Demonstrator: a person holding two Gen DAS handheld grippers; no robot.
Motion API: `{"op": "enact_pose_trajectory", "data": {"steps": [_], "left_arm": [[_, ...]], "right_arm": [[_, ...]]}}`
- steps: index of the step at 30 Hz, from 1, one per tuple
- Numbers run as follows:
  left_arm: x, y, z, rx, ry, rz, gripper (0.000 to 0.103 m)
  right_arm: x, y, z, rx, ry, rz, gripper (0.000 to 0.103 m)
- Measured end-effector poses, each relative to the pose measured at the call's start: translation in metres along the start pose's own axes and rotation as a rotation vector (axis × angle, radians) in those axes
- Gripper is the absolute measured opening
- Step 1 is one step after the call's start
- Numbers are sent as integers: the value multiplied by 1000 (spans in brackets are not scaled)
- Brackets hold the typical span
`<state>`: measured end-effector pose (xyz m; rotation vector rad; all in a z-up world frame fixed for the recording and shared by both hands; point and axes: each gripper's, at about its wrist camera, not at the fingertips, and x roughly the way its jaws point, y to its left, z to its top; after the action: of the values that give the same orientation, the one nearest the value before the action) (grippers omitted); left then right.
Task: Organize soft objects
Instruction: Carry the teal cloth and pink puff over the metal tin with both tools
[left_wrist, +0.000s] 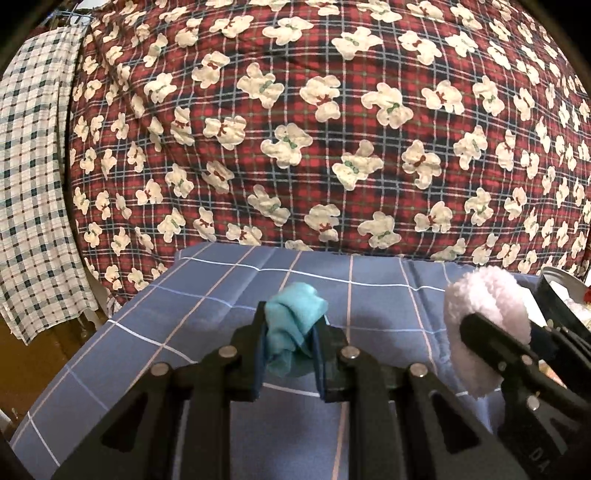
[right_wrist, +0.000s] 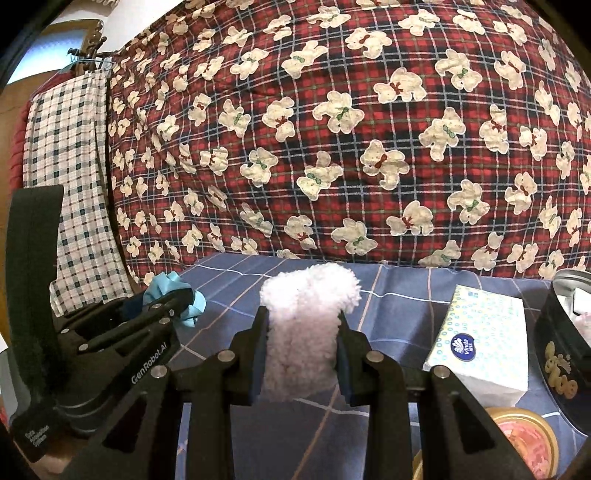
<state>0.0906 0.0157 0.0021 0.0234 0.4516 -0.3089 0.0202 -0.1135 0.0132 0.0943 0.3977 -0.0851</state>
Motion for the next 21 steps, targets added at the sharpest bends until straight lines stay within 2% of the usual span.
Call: {"op": "enact_pose_trajectory", "data": {"steps": [21], "left_arm": [[-31, -27, -13, 8, -10, -7, 19]], "right_arm": [[-36, -11, -9, -28, -14, -14, 35]]}}
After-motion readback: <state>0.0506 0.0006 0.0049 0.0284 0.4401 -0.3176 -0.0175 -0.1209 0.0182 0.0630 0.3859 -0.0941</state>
